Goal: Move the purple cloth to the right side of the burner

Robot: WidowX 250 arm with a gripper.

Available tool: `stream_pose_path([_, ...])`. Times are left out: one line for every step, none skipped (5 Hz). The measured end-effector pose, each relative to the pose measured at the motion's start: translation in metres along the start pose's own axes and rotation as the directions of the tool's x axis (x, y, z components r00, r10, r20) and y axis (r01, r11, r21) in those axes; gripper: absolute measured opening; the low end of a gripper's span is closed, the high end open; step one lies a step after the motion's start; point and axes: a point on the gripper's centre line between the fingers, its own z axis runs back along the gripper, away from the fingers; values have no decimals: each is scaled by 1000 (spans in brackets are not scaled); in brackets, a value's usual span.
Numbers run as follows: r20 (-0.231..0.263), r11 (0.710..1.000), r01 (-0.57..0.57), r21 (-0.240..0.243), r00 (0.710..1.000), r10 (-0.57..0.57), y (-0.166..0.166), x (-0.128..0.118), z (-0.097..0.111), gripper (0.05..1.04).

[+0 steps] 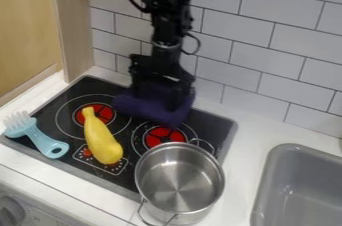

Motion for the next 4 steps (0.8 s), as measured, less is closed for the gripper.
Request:
stream_pose_path([-13,1000,7,3,1000,-7,-16,6,1,999])
stream_pose_path([-18,1000,24,11,1000,-24,-35,9,1,999])
stream_pose_path([-33,999,0,39,999,1,-43,9,3,999])
stream_pose_path([-43,999,16,44,999,-14,-57,5,5,999])
